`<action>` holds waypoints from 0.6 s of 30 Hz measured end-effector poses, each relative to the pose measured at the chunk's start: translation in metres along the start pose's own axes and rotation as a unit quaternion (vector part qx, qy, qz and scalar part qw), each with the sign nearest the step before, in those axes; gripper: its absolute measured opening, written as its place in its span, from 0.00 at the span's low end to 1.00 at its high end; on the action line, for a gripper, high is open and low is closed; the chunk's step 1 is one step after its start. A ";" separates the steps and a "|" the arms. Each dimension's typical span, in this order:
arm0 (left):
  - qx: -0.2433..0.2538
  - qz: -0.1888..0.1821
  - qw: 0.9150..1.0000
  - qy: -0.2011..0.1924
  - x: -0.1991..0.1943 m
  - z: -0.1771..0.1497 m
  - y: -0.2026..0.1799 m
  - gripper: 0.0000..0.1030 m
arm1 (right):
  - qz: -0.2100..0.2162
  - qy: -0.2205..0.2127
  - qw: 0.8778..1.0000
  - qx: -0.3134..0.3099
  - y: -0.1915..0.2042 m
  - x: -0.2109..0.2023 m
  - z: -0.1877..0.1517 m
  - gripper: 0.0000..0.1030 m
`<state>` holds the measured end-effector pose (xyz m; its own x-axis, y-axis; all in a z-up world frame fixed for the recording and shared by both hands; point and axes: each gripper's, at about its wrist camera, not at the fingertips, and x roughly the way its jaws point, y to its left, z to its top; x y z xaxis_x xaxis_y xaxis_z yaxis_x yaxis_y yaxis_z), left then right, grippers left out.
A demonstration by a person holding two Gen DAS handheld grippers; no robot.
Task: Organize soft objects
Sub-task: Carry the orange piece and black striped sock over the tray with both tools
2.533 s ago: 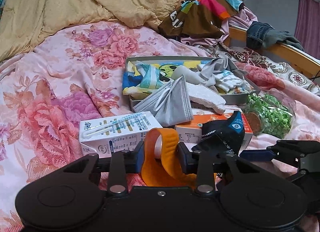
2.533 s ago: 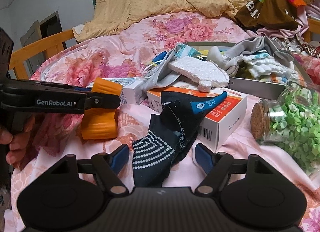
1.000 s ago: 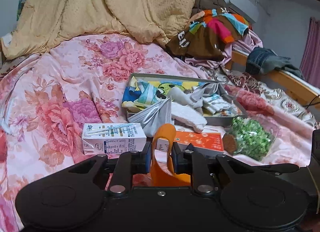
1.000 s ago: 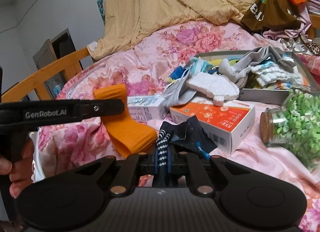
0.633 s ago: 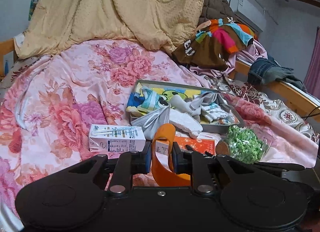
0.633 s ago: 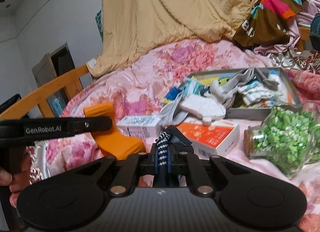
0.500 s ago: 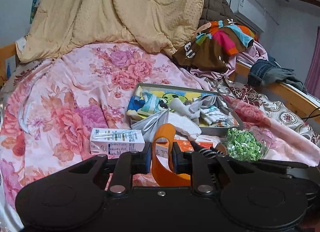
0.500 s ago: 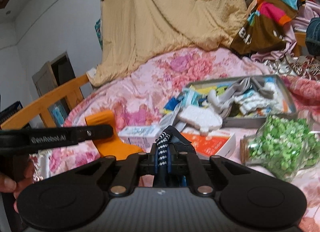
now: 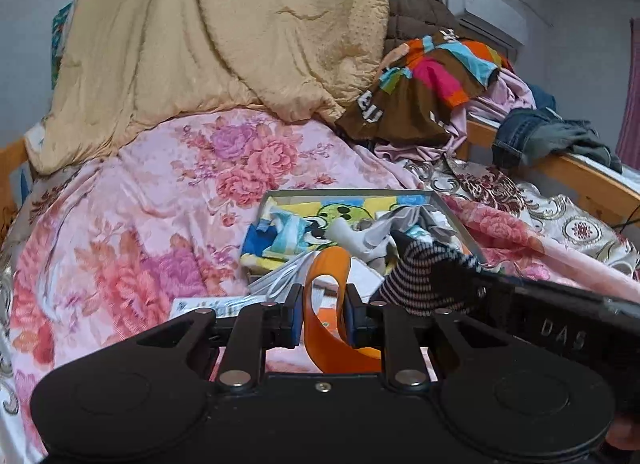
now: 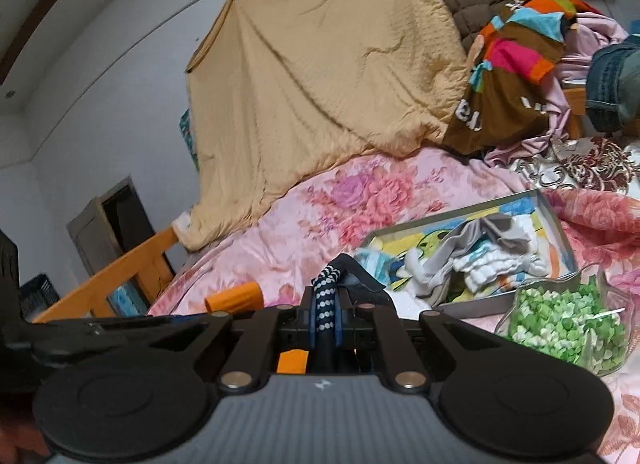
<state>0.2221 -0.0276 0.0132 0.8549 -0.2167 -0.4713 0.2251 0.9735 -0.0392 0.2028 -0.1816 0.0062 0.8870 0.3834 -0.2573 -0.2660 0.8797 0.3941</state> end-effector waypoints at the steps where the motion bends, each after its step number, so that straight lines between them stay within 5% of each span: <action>1: 0.005 -0.001 1.000 -0.001 0.003 0.001 -0.003 0.21 | -0.003 -0.003 1.000 0.005 -0.004 0.001 0.002 0.09; 18: 0.032 -0.045 0.998 -0.008 0.105 0.041 -0.015 0.21 | -0.050 -0.048 0.995 -0.076 -0.050 0.074 0.051 0.10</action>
<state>0.3273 -0.0680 0.0010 0.8367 -0.3055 -0.4545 0.3310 0.9433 -0.0247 0.3005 -0.2116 0.0127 0.9422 0.2688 -0.1999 -0.2211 0.9474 0.2314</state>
